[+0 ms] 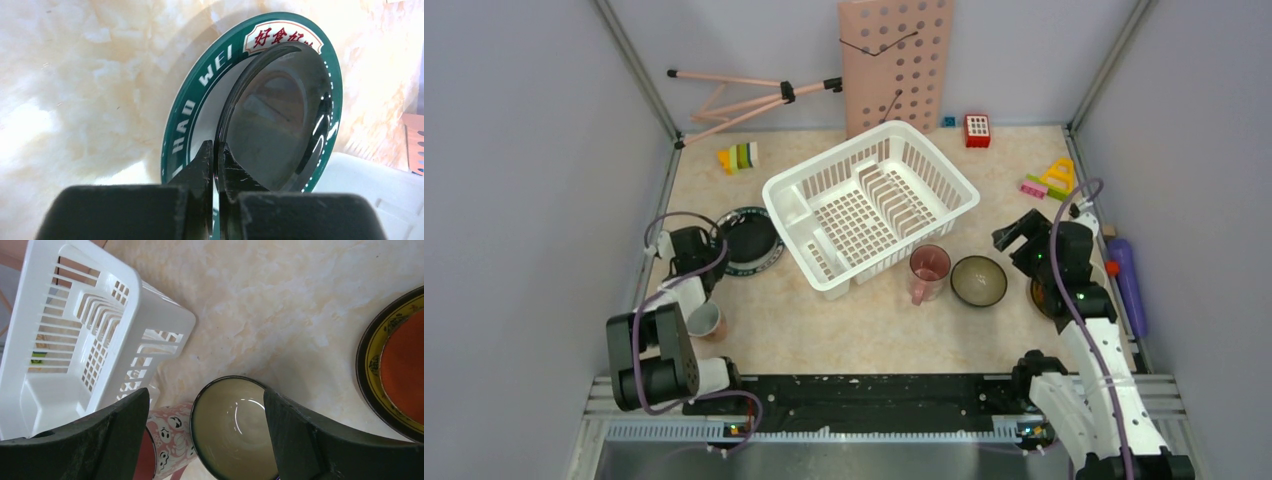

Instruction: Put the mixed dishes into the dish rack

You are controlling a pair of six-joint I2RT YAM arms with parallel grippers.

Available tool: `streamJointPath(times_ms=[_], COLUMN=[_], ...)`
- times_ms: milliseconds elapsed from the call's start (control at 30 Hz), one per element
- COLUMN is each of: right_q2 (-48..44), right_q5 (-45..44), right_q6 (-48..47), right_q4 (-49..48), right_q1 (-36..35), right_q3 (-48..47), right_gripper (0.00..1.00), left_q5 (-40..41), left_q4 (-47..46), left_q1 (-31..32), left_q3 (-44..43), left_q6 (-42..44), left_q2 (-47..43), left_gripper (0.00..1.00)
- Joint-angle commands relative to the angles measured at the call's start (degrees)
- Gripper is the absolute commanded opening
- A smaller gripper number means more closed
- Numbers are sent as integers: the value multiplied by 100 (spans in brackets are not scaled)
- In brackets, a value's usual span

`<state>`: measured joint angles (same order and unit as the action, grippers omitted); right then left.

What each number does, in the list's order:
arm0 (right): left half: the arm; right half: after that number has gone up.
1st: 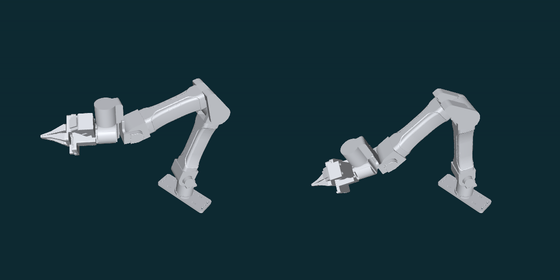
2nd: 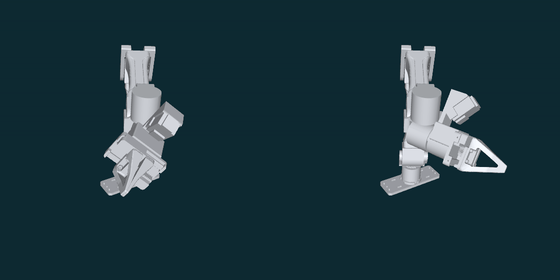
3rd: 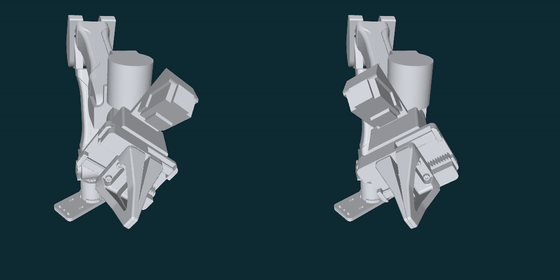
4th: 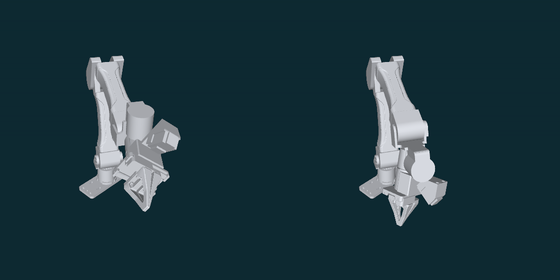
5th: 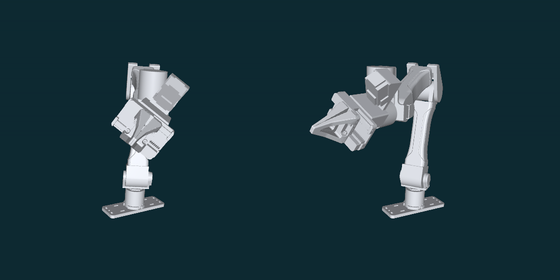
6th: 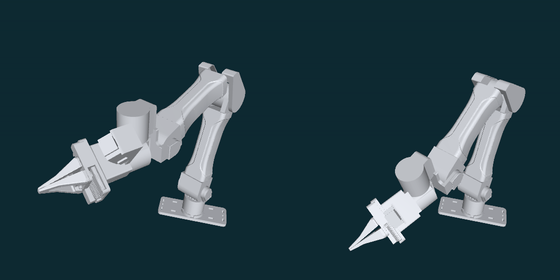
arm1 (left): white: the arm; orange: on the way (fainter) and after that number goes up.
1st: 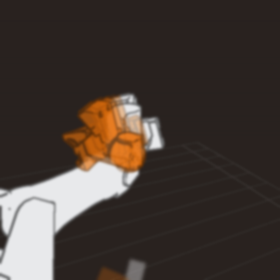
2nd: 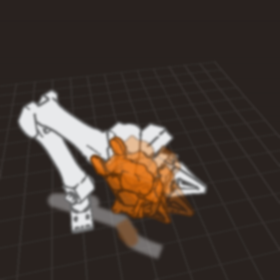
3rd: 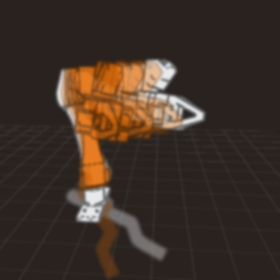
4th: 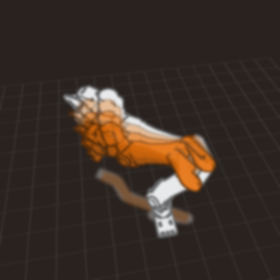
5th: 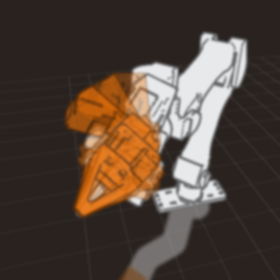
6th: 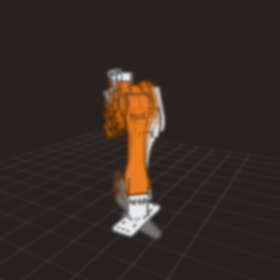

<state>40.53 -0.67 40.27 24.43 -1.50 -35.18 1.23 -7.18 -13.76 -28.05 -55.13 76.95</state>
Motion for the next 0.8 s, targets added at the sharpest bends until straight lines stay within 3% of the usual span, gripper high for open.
streamJointPath(times_ms=[0,400,600,767], right_q2=[177,532,565,569], right_q5=[-528,-386,-44,474], right_q6=[151,187,89,-149], right_q4=[331,425,202,-221], right_q1=[-65,-65,-67,-69], right_q3=[-582,-1229,-1359,-1432], right_gripper=[84,83,82,81], left_q5=[233,512,423,-84], left_q4=[857,2228,2393,1879], left_q1=[-44,-47,-39,-39], left_q3=[-15,-560,-876,-934], left_q6=[184,482,788,1150], left_q2=[-771,-2885,-3452,-3529], left_gripper=[0,0,0,0])
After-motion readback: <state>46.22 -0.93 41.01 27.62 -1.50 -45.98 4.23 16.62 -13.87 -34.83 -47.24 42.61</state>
